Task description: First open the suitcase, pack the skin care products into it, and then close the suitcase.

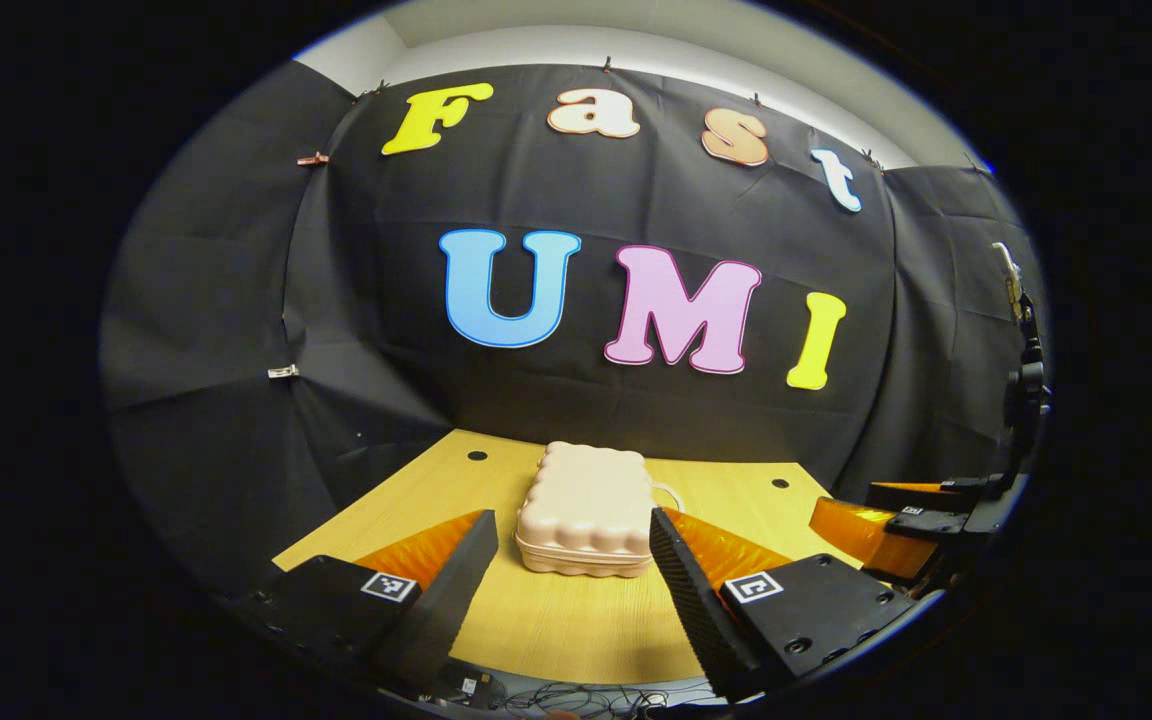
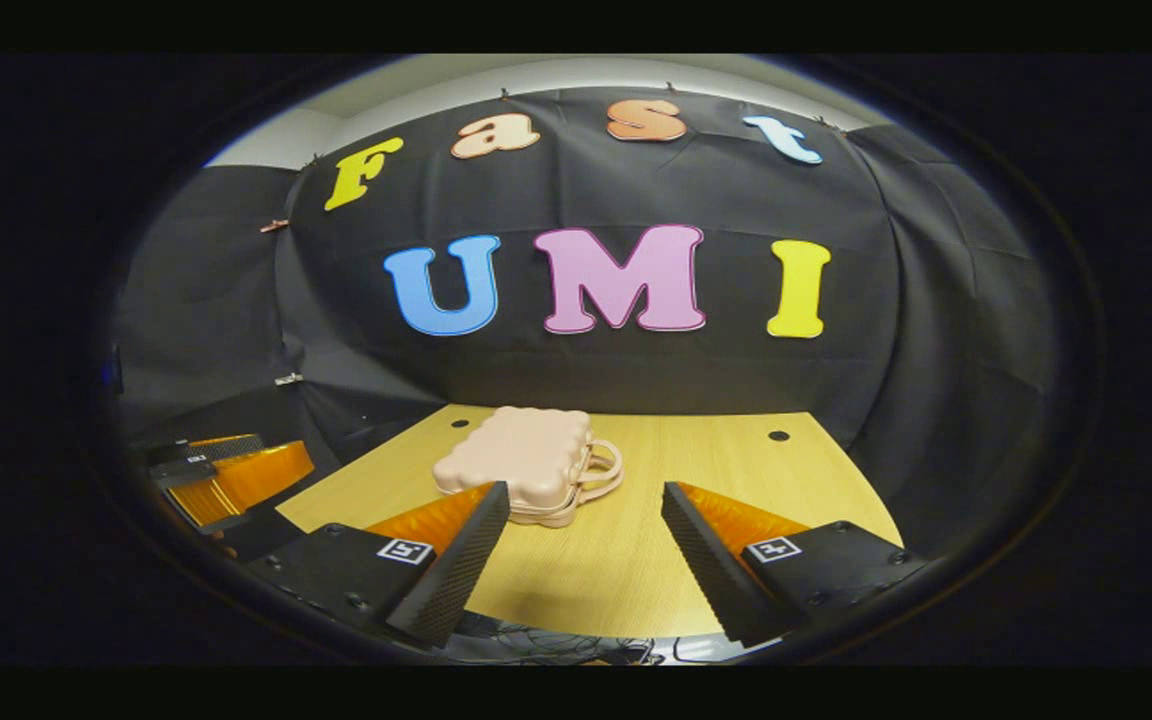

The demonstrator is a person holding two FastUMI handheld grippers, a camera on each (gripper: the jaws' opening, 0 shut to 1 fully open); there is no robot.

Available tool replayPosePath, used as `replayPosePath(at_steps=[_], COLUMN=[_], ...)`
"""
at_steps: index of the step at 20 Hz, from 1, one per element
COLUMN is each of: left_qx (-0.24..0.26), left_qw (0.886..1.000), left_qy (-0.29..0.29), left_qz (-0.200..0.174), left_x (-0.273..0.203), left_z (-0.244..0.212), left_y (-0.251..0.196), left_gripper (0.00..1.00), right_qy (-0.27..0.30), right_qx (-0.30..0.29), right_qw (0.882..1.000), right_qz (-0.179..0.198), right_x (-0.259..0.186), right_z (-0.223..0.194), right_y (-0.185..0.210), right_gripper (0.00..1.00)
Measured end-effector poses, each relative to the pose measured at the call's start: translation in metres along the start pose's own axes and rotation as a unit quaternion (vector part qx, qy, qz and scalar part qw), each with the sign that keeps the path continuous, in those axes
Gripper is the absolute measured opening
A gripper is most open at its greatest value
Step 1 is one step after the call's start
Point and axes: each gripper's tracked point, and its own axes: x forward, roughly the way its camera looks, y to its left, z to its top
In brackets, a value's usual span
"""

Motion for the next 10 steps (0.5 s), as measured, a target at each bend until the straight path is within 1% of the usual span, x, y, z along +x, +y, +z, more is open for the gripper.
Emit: replayPosePath(at_steps=[10], left_qx=[-0.002], left_qw=[1.0], left_qy=[0.01], left_qz=[-0.003], left_x=[0.0028], left_z=[-0.0065], left_y=[-0.0002], left_gripper=[0.96], right_qy=[0.001], right_qx=[0.007], right_qw=[1.0], right_qz=[-0.016], right_x=[-0.0024], right_z=[-0.0045], right_y=[-0.0094], right_gripper=[0.97])
